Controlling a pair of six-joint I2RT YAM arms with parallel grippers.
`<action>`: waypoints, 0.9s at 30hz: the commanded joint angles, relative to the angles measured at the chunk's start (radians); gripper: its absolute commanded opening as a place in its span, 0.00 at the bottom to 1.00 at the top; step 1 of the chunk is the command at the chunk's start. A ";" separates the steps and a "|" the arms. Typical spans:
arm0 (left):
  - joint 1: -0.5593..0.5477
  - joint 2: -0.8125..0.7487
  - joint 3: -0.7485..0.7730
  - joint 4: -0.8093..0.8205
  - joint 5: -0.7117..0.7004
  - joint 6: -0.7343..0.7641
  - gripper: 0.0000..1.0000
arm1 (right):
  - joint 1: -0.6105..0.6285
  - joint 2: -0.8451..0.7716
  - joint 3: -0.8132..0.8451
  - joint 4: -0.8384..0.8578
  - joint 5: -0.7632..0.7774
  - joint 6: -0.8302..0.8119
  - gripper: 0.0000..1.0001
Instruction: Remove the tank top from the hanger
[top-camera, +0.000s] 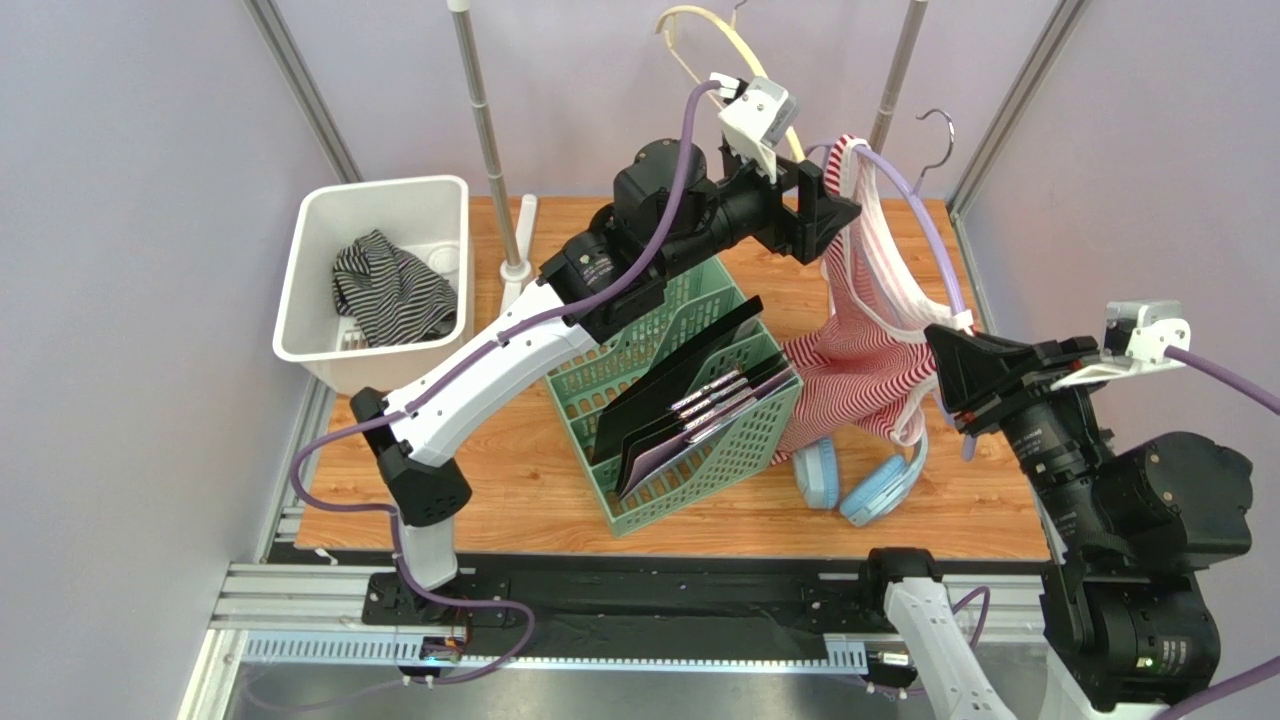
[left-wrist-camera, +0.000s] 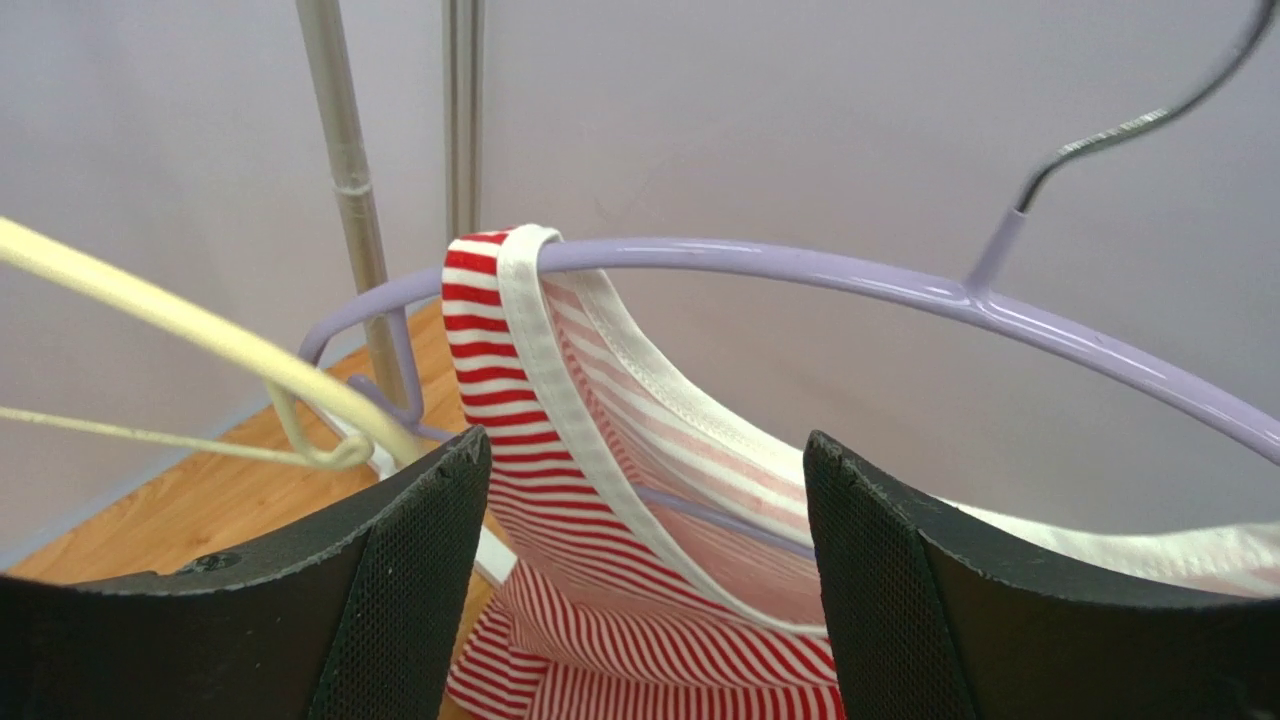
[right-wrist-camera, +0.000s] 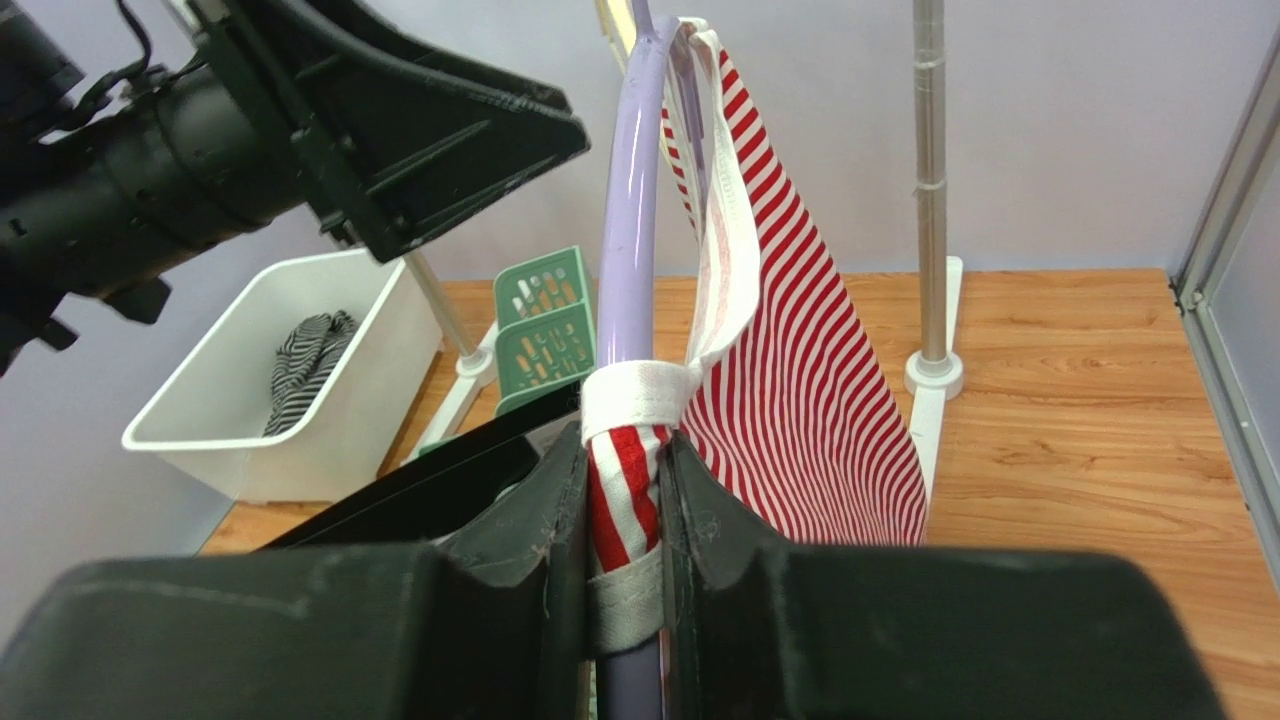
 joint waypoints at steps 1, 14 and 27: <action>-0.005 -0.028 0.020 0.092 -0.019 -0.010 0.78 | 0.003 -0.020 0.047 0.038 -0.052 -0.006 0.00; -0.005 -0.023 0.002 0.079 -0.079 0.012 0.62 | 0.002 -0.036 0.089 -0.005 -0.078 -0.006 0.00; 0.063 0.009 -0.003 0.039 -0.028 -0.146 0.52 | 0.003 -0.036 0.072 0.022 -0.127 0.000 0.00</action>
